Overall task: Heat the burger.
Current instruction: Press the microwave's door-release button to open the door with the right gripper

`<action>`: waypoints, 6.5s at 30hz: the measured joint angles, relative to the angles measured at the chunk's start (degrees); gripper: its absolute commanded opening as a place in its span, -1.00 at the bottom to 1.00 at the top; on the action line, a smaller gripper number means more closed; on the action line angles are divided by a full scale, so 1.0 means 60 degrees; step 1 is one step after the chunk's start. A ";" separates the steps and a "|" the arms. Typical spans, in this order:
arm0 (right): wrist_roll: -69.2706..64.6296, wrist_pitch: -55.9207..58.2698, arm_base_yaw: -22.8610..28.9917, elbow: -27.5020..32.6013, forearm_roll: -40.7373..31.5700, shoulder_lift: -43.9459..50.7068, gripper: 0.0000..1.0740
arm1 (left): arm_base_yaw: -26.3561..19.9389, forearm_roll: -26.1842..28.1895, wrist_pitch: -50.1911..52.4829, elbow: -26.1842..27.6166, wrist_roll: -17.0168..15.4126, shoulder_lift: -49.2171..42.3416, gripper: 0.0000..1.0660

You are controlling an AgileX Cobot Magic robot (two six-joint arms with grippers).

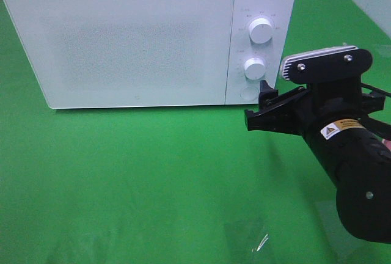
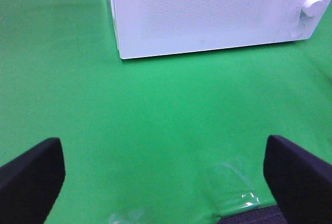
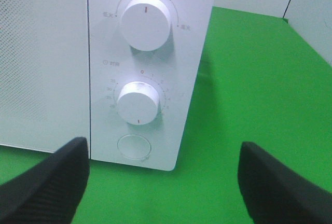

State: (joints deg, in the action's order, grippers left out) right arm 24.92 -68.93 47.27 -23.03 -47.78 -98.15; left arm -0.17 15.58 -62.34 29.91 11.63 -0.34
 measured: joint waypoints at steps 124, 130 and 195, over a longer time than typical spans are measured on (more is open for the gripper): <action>-1.6024 0.2674 -0.2406 -0.4125 0.2072 -0.4202 -1.00 | 0.0000 0.0000 0.0000 0.0000 0.0000 0.0000 0.84; -1.5775 0.2932 -0.2645 -0.4307 0.2063 -0.4221 -1.00 | 0.0000 0.0000 0.0000 0.0000 0.0000 0.0000 0.84; -1.6205 0.2292 -0.2397 -0.4841 0.1337 -0.4565 -1.00 | 0.0000 0.0000 0.0000 0.0000 0.0000 0.0000 0.84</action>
State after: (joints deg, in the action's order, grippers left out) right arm -72.31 -55.18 32.89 -52.08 -39.76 -125.54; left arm -0.17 15.58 -62.34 29.91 11.63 -0.34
